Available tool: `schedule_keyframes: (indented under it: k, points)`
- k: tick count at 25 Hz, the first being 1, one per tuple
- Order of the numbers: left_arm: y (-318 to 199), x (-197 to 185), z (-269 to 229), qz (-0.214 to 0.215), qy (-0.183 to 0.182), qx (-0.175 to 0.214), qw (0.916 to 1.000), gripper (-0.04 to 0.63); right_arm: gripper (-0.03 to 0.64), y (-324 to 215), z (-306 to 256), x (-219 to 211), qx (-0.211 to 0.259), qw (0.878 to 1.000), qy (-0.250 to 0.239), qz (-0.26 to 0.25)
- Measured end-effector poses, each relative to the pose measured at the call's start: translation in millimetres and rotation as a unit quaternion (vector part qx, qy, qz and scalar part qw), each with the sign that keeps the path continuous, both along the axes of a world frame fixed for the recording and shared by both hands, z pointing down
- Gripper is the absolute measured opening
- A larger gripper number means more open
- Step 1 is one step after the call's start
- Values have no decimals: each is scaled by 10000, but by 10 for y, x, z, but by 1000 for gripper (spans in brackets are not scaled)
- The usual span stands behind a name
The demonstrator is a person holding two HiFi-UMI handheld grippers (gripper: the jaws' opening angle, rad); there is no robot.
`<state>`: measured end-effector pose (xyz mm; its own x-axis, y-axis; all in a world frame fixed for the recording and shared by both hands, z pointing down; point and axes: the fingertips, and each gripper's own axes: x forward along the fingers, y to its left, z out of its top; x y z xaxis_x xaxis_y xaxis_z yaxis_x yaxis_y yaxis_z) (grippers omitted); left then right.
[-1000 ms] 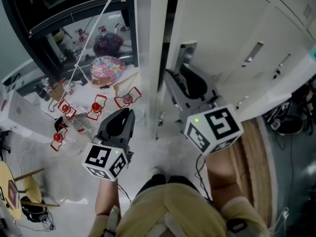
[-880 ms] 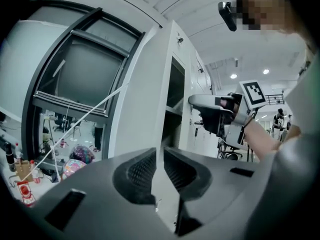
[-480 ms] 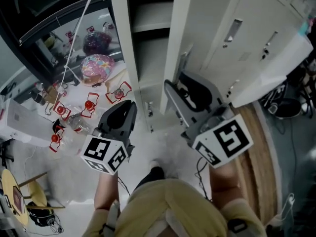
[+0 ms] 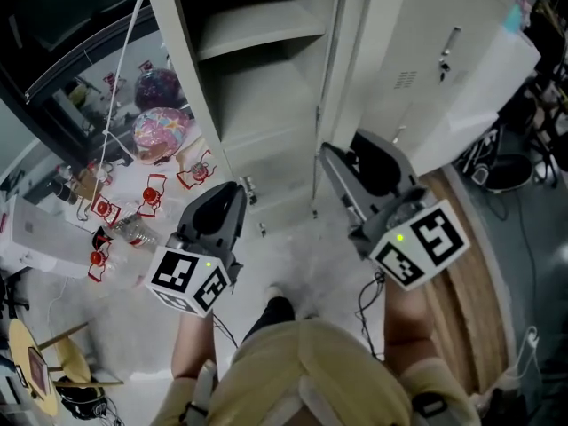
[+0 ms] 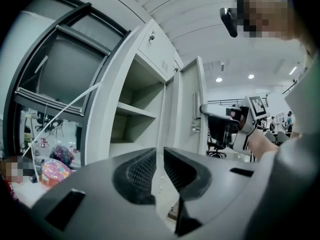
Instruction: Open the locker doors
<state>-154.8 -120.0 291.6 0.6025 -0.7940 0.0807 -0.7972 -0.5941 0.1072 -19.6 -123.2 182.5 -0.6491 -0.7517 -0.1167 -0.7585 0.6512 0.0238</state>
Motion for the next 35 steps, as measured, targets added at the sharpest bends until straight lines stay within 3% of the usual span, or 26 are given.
schedule_keyframes:
  k: [15,25,35]
  points:
    - [152,448,13,317,-165,30,9994,26,123,-42,131,1278,-128,9908,-362,1299]
    - [190,587,15,417,-226,30,9989,26,123,-110,298,1661,-199,9794,-270,1991]
    - [222,478,122,224,-207,-98,9995,26,123,142,563,1815,-442,9739,-431,2182]
